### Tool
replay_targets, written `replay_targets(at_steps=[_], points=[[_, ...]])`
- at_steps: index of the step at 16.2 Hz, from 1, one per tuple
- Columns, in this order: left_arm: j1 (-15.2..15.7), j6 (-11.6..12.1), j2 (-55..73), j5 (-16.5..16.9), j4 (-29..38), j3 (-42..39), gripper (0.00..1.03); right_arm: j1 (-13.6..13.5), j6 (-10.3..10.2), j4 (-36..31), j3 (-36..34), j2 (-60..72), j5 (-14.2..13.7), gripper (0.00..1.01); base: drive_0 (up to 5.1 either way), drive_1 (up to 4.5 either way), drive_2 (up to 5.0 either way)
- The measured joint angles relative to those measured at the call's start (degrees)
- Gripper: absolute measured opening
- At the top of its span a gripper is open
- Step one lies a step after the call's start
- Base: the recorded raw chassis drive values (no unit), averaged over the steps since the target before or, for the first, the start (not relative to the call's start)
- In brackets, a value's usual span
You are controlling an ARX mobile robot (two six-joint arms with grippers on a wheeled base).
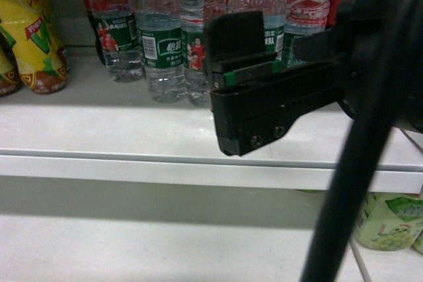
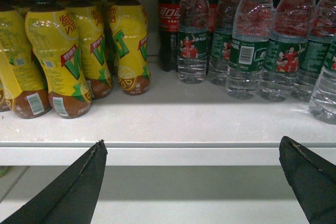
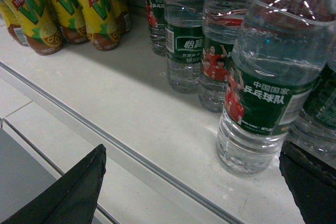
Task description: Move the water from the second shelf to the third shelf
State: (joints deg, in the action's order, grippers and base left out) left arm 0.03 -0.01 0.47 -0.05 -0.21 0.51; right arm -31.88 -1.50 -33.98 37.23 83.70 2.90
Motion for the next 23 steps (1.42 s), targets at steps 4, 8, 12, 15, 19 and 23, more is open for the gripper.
replay_targets(at_steps=[4, 8, 12, 15, 19, 23], points=[[0.00, 0.00, 0.00, 0.02, -0.02, 0.00, 0.98, 0.48, -0.37, -0.13, 5.40, 5.33, -2.54, 0.98, 0.0, 0.00, 0.0], [0.00, 0.02, 0.00, 0.02, 0.00, 0.00, 0.98, 1.60, -1.66, 0.79, 10.29, 9.73, -3.91, 0.98, 0.0, 0.00, 0.0], [0.00, 0.00, 0.00, 0.00, -0.02, 0.00, 0.98, 1.95, -2.43, 1.31, 12.74, 11.78, -5.57, 0.98, 0.0, 0.00, 0.0], [0.00, 0.02, 0.00, 0.00, 0.00, 0.00, 0.98, 3.50, -2.36, 1.31, 15.06, 15.78, -7.41, 0.98, 0.0, 0.00, 0.0], [0.00, 0.00, 0.00, 0.00, -0.02, 0.00, 0.98, 3.76, -2.95, 1.01, 18.10, 19.08, -9.25, 0.98, 0.0, 0.00, 0.0], [0.00, 0.00, 0.00, 0.00, -0.02, 0.00, 0.98, 3.76, -3.43, 0.76, 19.89, 21.03, -10.32, 0.98, 0.0, 0.00, 0.0]])
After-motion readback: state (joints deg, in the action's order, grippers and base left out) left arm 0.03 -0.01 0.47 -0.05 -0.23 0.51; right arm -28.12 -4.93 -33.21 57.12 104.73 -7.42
